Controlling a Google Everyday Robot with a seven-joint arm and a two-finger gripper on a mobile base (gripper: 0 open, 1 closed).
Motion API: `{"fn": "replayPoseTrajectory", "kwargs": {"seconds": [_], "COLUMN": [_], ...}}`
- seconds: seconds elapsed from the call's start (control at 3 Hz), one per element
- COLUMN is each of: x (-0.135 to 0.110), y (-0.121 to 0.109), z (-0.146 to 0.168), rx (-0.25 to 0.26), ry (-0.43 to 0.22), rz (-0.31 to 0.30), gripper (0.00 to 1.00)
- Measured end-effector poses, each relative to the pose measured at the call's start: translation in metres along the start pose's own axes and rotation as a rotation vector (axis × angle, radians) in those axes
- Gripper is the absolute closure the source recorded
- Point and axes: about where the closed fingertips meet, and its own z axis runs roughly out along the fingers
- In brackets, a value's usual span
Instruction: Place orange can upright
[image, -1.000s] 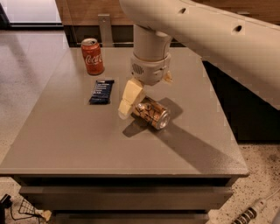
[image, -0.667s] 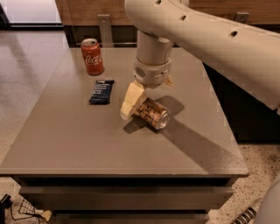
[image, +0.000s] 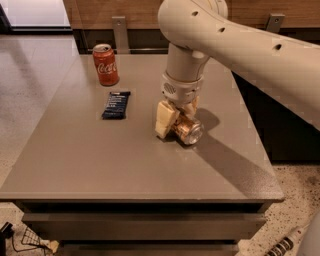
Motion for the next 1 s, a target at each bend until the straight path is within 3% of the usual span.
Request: {"fn": "replayPoseTrajectory", "kwargs": {"seconds": [1.0], "x": [-0.0001], "y": [-0.0002], "z": [-0.0025], "rx": [-0.001], "ry": [-0.003], "rz": [-0.001], "gripper": [1.00]}}
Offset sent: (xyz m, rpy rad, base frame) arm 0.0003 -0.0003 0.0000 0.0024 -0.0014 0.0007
